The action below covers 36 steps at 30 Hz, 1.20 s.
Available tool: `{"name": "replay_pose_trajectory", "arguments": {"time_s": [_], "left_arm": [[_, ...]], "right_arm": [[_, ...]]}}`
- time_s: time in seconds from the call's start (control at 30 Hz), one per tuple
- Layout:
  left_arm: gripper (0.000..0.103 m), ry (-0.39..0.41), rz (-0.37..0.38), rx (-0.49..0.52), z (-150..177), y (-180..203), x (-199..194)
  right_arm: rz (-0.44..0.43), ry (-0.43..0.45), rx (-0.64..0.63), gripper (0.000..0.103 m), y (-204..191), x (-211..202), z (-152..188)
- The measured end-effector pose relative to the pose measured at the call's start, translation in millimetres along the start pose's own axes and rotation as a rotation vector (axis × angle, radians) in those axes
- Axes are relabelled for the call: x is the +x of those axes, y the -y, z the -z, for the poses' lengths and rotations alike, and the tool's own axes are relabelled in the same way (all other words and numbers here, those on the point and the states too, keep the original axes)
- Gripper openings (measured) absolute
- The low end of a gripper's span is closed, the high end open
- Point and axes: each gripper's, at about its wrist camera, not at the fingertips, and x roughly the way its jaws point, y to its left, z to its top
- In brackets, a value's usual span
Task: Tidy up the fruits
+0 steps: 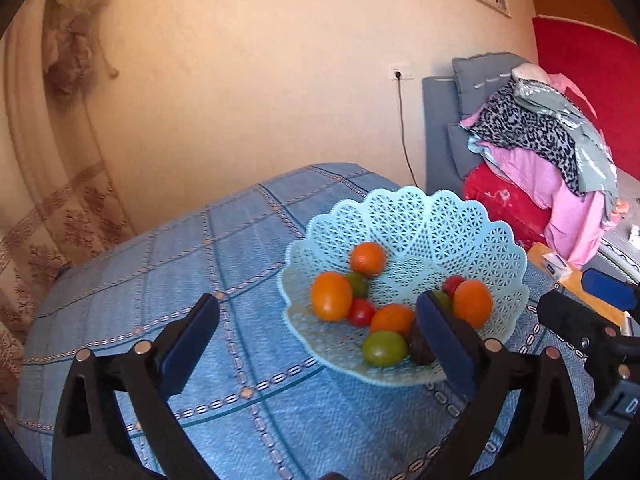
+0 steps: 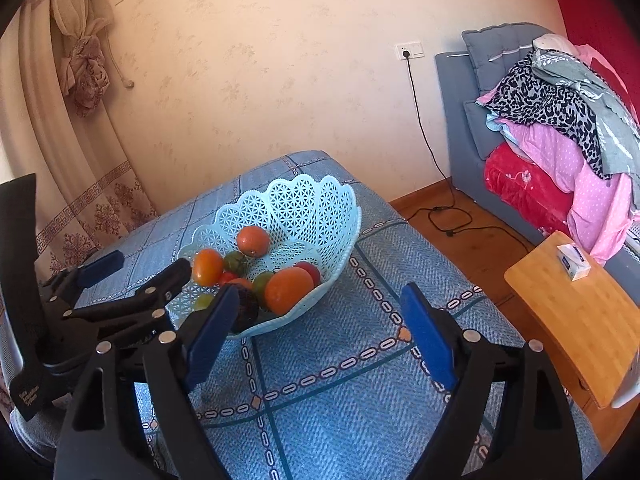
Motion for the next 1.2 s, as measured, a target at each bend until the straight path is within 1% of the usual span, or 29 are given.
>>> {"name": "replay_pose_trajectory", "arguments": {"time_s": [0.1,0.2,0.33,0.5,0.63,0.7,0.87,1.0,1.2], "left_arm": [[0.098,0.006,0.000,-0.028,1,-8,-7],[0.098,0.008,-0.003,-0.049,3,-15,-10],[0.098,0.009,-0.025,-0.055,7,-22,-13],[0.098,0.018,-0.062,-0.046,12,-27,-18],[0.098,0.021,-0.076,-0.051,14,-32,-20],[0.098,0.019,-0.077,-0.053,15,-33,-20],[0.098,0.009,-0.091,-0.050,17,-34,-20],[0.098,0.007,-0.096,-0.050,18,-34,-20],[0.098,-0.001,-0.108,-0.044,20,-34,-17]], "right_arm": [[0.010,0.002,-0.014,0.087,-3,-4,0],[0.019,0.003,-0.024,0.092,-7,-6,0],[0.031,0.006,-0.041,0.096,-12,-9,2],[0.048,-0.002,-0.054,0.097,-17,-8,4],[0.072,-0.007,-0.074,0.100,-23,-7,5],[0.084,-0.008,-0.086,0.100,-25,-6,6],[0.146,-0.025,-0.126,0.100,-31,0,8],[0.163,-0.043,-0.149,0.100,-34,6,10],[0.198,-0.020,-0.208,0.100,-42,7,11]]}}
